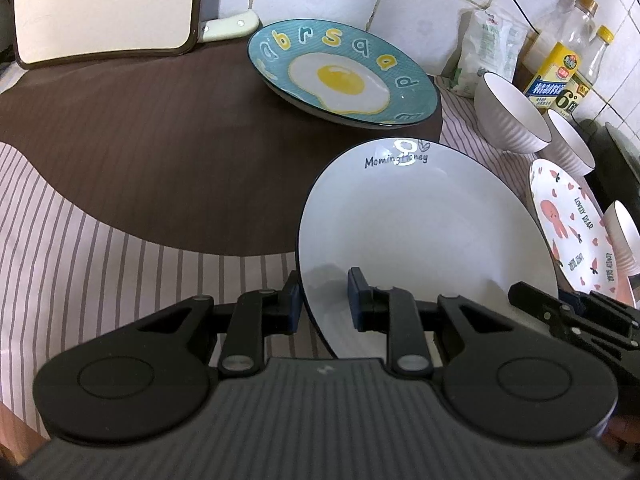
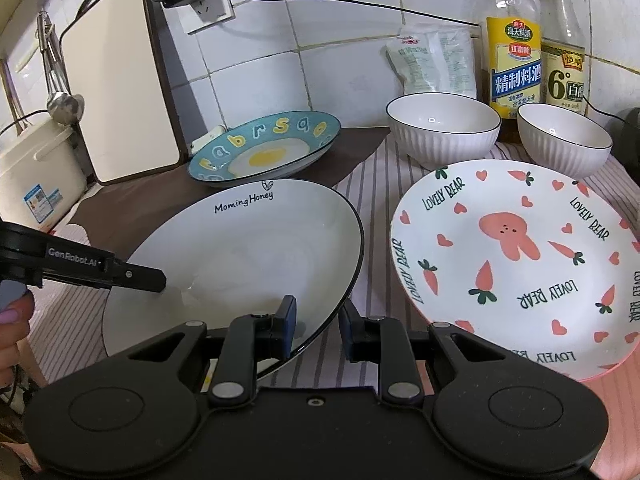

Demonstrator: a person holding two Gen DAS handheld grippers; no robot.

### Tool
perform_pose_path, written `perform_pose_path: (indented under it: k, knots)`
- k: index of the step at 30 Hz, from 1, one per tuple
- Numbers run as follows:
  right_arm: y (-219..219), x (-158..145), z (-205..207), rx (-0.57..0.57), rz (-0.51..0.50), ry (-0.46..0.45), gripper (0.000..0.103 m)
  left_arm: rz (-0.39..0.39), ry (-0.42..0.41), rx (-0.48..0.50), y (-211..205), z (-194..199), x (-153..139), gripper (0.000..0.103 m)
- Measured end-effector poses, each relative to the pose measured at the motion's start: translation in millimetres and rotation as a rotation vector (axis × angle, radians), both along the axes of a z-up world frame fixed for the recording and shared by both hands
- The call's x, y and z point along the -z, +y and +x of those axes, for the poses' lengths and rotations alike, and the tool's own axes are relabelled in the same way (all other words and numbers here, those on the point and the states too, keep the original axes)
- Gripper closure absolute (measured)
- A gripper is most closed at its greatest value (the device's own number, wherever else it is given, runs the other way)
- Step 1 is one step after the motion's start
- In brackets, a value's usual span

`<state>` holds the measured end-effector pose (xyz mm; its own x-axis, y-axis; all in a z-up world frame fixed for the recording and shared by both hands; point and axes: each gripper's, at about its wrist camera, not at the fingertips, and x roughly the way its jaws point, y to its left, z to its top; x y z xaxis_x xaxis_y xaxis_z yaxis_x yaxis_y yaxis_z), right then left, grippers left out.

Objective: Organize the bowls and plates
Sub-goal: 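Lift the white plate with both grippers, set it down, open both, then close both grippers on the rim of the pink bunny plate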

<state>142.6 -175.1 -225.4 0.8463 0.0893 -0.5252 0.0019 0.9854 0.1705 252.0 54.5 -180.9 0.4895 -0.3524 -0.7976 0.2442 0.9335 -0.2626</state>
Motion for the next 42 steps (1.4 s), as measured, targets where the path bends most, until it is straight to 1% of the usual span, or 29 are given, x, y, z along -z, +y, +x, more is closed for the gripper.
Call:
perform_pose_path:
  k: [3, 5, 7, 9, 13, 17, 21, 23, 26, 31, 33, 36, 40, 42]
  knots:
    - [1.2, 2.0, 1.6, 0.006, -0.014, 0.026, 0.074, 0.012, 0.0, -0.005, -1.9, -1.3, 0.0, 0.08]
    - [1.6, 2.1, -0.7, 0.009, -0.017, 0.023, 0.073, 0.024, 0.001, -0.016, -4.8, -2.3, -0.7, 0.077]
    - [4.2, -0.6, -5.2, 0.001, -0.05, 0.019, 0.073, 0.038, 0.009, -0.022, -8.2, -4.0, -1.8, 0.072]
    - [4.2, -4.9, -12.5, -0.007, -0.066, 0.009, 0.073, 0.048, 0.019, -0.03, -9.2, -7.3, -3.6, 0.063]
    - [-5.4, -15.3, -35.5, -0.005, -0.045, -0.014, 0.072, 0.06, 0.04, -0.059, -6.7, -19.7, -12.0, 0.062]
    - [-18.3, -28.1, -65.1, 0.007, -0.052, -0.05, 0.071, 0.083, 0.016, -0.078, -6.3, -38.3, -32.5, 0.059]
    - [-33.4, -42.9, -92.8, 0.017, -0.076, -0.095, 0.07, 0.084, -0.024, -0.056, -16.3, -55.5, -59.6, 0.058]
    - [-41.6, -50.3, -105.6, 0.021, -0.082, -0.123, 0.068, 0.083, -0.047, -0.036, -26.6, -63.8, -73.7, 0.057]
    - [-55.4, -60.0, -122.0, 0.033, -0.088, -0.159, 0.06, 0.074, -0.077, 0.007, -46.0, -76.2, -91.8, 0.054]
    - [-76.5, -64.9, -140.8, 0.054, -0.132, -0.184, 0.054, 0.072, -0.098, 0.089, -88.0, -93.9, -106.9, 0.052]
    - [-85.8, -63.6, -145.6, 0.06, -0.144, -0.183, 0.051, 0.069, -0.099, 0.108, -104.5, -98.2, -107.7, 0.051]
    - [-99.0, -58.7, -149.5, 0.081, -0.157, -0.179, 0.051, 0.055, -0.092, 0.115, -130.3, -104.1, -103.7, 0.05]
    - [-116.4, -49.3, -149.2, 0.105, -0.125, -0.194, 0.05, 0.042, -0.067, 0.101, -160.7, -107.6, -88.7, 0.05]
    - [-122.8, -42.1, -145.6, 0.121, -0.11, -0.201, 0.049, 0.049, -0.067, 0.081, -172.3, -107.0, -80.0, 0.05]
